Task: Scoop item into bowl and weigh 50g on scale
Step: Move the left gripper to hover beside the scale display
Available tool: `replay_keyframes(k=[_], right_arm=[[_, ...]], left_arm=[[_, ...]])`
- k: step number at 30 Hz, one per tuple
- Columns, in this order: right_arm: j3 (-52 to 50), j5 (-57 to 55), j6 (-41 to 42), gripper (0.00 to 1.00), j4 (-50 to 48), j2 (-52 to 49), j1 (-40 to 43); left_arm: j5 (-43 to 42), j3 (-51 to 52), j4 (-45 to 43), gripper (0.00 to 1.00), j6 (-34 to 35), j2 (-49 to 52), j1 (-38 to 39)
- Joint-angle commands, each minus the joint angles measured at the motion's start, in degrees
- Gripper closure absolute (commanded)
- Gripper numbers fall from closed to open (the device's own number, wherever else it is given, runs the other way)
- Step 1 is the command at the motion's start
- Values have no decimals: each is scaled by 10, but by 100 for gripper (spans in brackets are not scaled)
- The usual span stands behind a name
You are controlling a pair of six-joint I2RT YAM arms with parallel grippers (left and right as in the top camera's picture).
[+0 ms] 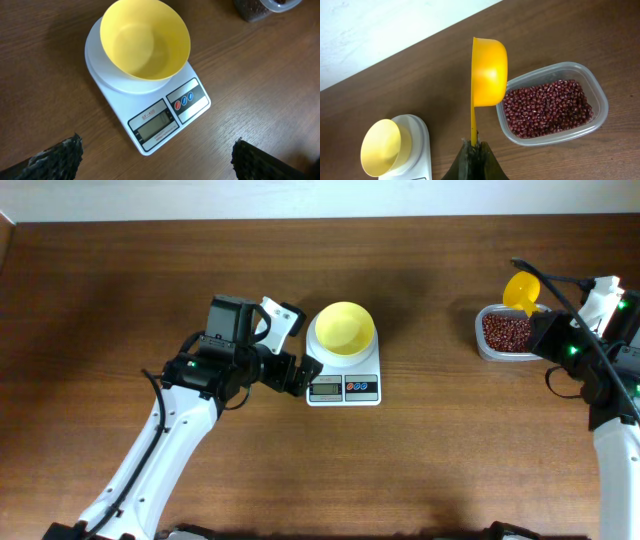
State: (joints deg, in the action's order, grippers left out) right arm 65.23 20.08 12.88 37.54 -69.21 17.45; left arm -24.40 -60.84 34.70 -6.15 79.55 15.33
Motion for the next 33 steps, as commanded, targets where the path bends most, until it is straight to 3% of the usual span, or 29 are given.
replay_keyframes(k=[1,8,17,27,29,33], right_arm=[[7,5,-7,96,0,-1,3],[7,4,-7,96,0,-1,3],[7,3,-7,96,1,-1,3],[7,3,-7,96,2,-1,3],[7,3,-7,96,3,-1,3],[7,3,-7,96,5,-1,3]], left_arm=[[-6,0,-24,1,37,-7,17],[62,0,-66,1,62,-7,22],[94,0,-51,1,33,-7,60],[58,0,96,1,34,-7,70],[112,0,98,1,94,-18,96],[178,0,102,1,94,-76,105]])
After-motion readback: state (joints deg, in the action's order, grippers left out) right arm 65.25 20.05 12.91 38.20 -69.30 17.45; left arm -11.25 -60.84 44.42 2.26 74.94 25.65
